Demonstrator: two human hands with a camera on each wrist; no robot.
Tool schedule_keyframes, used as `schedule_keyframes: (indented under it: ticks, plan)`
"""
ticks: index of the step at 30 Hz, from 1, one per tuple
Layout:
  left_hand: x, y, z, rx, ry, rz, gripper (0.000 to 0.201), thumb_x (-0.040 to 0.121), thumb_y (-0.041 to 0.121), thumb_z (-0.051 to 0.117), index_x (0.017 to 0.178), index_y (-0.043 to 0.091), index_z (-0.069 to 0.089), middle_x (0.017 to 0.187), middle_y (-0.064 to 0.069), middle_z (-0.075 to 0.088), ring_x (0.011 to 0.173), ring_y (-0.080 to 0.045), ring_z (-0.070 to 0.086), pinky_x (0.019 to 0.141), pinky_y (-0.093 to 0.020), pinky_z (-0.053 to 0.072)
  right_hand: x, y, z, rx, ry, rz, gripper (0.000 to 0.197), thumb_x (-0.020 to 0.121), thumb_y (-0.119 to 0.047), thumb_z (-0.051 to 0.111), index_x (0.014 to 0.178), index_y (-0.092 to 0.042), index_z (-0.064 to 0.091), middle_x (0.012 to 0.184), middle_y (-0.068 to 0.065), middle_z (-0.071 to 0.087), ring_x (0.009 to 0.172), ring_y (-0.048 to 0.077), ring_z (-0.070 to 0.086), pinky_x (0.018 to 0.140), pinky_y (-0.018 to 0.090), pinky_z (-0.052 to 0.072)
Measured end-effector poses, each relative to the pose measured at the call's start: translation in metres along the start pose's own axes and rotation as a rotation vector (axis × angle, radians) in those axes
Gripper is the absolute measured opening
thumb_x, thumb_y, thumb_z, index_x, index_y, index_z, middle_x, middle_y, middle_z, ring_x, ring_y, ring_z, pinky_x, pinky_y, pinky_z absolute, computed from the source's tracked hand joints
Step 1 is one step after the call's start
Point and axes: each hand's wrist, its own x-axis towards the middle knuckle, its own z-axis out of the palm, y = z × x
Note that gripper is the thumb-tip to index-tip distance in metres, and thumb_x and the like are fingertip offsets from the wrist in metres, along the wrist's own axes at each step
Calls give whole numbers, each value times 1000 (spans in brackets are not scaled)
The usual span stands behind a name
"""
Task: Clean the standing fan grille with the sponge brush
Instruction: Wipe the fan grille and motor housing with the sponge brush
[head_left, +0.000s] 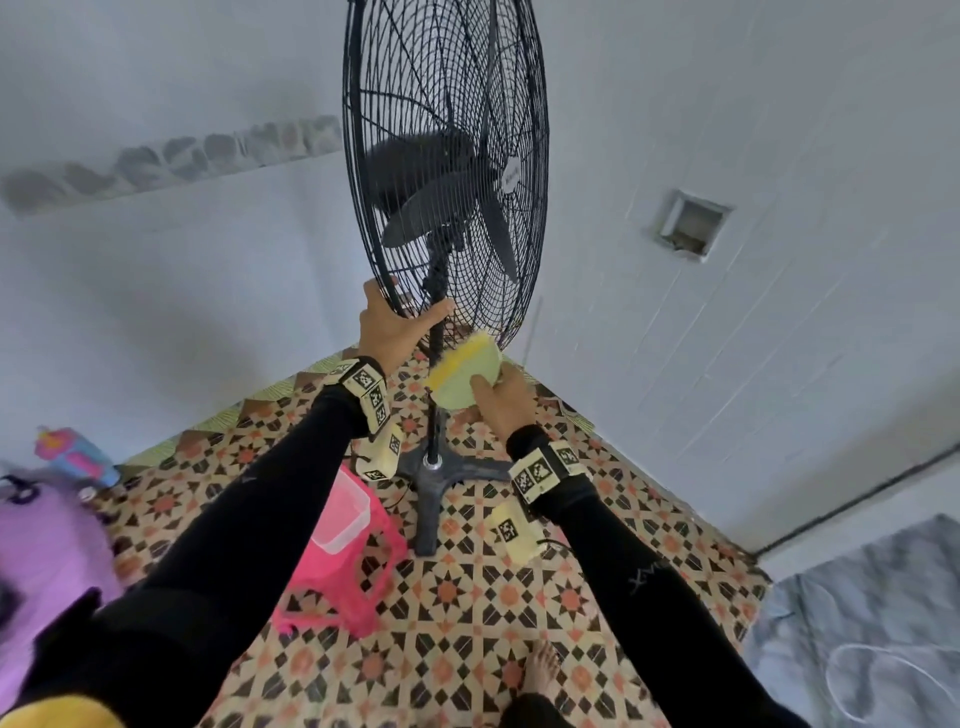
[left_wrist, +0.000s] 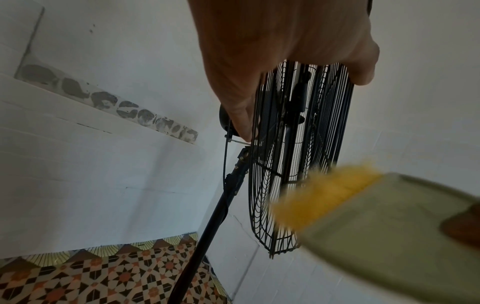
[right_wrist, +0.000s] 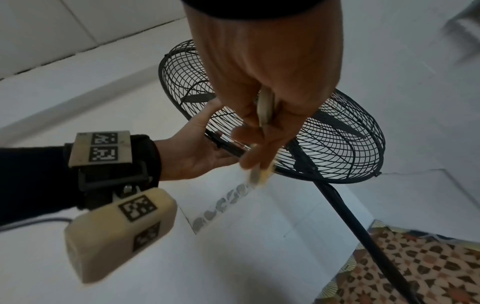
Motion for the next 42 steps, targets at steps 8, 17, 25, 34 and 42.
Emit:
schedule_keyframes:
  ticks: [8,17,25,34,42]
  plan:
    - [0,1,1,3,2,5,103,61,75,86,136,23,39,126,2,64,112,-20,65,99,-45,57,7,1,-6,35,103,-50,28,98,-23,57,119,-4,55,102,15,72,54,20,71,40,23,50]
    - [1,0,3,-11,17,27,97,67,67,87,137,21,40,123,5,64,109,-15,64,97,-33,53,31,17,-11,299,489,154,20,102,-21,50,116,-7,45,101,12,68,67,26,73,54,33,59]
    - [-1,-3,11,-21,73,30,82,77,59,85,136,24,40,116,17,62,103,-4,63,90,-20,48,136,126,10,-105,48,417,60,77,-20,55,129,9,53,122,18,64,104,33,66,94,46,56]
    - [-1,-22,20,15,111,23,84,79,47,88,145,22,41,129,12,60,116,-11,59,102,-28,45,38,31,24,147,-81,141,35,83,-33,70,114,-23,57,106,-3,68,92,25,69,82,37,58]
    - [0,-25,26,9,66,-43,100,70,63,87,148,26,36,141,2,57,129,-19,56,112,-41,42,69,21,1,-24,-87,316,41,97,-16,55,135,-1,49,109,8,64,95,26,67,88,41,57]
